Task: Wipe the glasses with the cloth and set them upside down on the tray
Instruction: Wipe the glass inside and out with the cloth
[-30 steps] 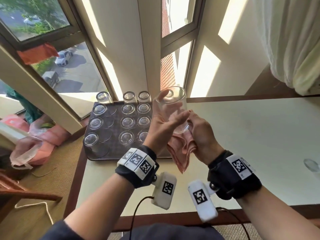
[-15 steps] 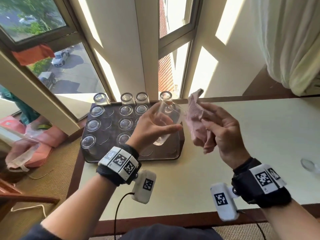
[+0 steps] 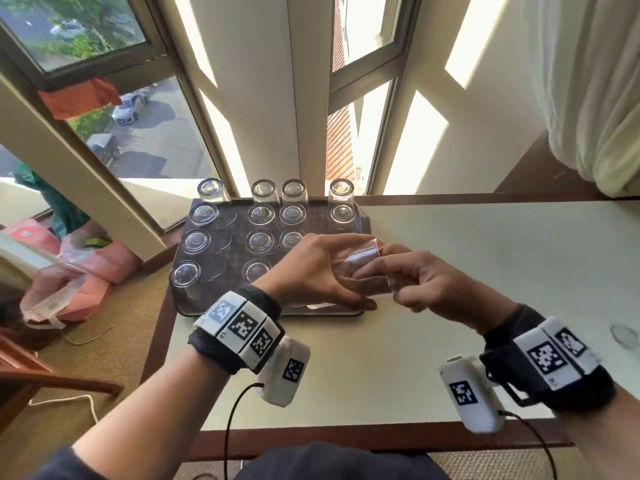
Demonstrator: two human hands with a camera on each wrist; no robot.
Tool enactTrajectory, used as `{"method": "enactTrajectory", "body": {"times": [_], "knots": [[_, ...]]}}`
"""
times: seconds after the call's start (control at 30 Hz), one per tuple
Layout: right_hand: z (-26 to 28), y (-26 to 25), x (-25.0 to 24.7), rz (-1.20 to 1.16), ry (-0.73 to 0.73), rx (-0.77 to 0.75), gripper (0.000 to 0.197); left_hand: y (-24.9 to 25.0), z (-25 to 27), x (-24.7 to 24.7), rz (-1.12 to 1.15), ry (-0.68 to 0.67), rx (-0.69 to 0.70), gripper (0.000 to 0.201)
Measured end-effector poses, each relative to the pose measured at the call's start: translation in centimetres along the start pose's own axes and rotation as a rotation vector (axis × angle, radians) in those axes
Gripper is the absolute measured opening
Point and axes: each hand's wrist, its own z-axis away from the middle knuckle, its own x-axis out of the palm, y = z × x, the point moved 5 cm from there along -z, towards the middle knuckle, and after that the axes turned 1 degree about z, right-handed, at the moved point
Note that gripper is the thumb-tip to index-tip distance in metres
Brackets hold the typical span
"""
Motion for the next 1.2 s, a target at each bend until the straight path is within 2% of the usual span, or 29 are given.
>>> {"method": "enactTrajectory", "body": {"times": [0.07, 0.13, 0.2, 0.27, 0.3, 0.33, 0.37, 0.43, 0.47, 0.5, 0.57, 0.67, 0.77, 0.83, 0.9, 0.97, 1.07, 1.2], "knots": [[0.6, -0.8, -1.2, -0.082, 0.084, -0.062, 0.04, -0.3, 0.1, 0.1, 0.074, 0.006, -0.033, 0.084], [1.3, -0.9, -2.9, -0.166, 0.301, -0.159, 0.028, -0.6, 0.0, 0.1, 0.193, 0.022, -0.051, 0.077], [1.8, 0.0, -3.8, -0.213, 0.527, -0.188, 0.024, -0.6, -0.1, 0.0, 0.301, 0.015, -0.055, 0.072], [1.9, 1.0, -3.6, -0.169, 0.667, -0.201, 0.018, -0.6, -0.5, 0.0, 0.332, 0.005, -0.059, 0.071], [1.9, 1.3, -3.3, -0.104, 0.67, -0.198, 0.016, -0.7, -0.6, 0.0, 0.338, 0.006, -0.061, 0.069], [1.7, 1.2, -2.7, -0.072, 0.599, -0.204, 0.017, -0.6, -0.6, 0.0, 0.351, 0.004, -0.062, 0.067], [1.5, 1.3, -2.1, -0.102, 0.475, -0.202, 0.021, -0.6, -0.6, -0.1, 0.368, -0.006, -0.064, 0.064], [1.2, 1.6, -0.9, -0.184, 0.198, -0.178, 0.044, -0.7, -0.6, 0.0, 0.393, -0.049, -0.069, 0.059], [1.1, 1.8, -0.5, -0.134, 0.127, -0.17, 0.052, -0.8, -0.6, 0.0, 0.393, -0.072, -0.074, 0.056], [0.8, 2.1, -0.3, -0.025, 0.123, -0.174, 0.055, -0.8, -0.6, 0.1, 0.388, -0.089, -0.082, 0.053], [0.0, 2.4, 0.0, 0.098, 0.193, -0.214, 0.046, -1.0, -0.6, 0.3, 0.39, -0.103, -0.11, 0.049], [-0.3, 2.1, -0.3, 0.069, 0.314, -0.31, 0.031, -0.8, -0.6, 0.6, 0.416, -0.142, -0.135, 0.047], [0.4, 1.3, -0.9, 0.255, 0.393, -0.445, 0.04, -0.4, -0.5, 0.2, 0.473, -0.184, -0.152, 0.069], [0.6, 0.9, -1.1, 0.278, 0.349, -0.499, 0.045, -0.2, -0.4, -0.1, 0.521, -0.205, -0.155, 0.088], [0.7, 0.8, -1.1, 0.295, 0.308, -0.522, 0.05, 0.0, -0.2, -0.1, 0.587, -0.227, -0.142, 0.086], [0.6, 0.6, -1.1, 0.35, 0.344, -0.541, 0.049, 0.3, -0.2, -0.4, 0.616, -0.23, -0.111, 0.084], [1.0, 0.2, -1.0, 0.366, 0.414, -0.585, 0.047, 1.1, -0.5, -0.8, 0.553, -0.223, -0.078, 0.09], [0.6, -0.3, -1.1, 0.294, 0.31, -0.527, 0.054, 1.4, -0.5, -1.3, 0.489, -0.208, -0.056, 0.085]]}}
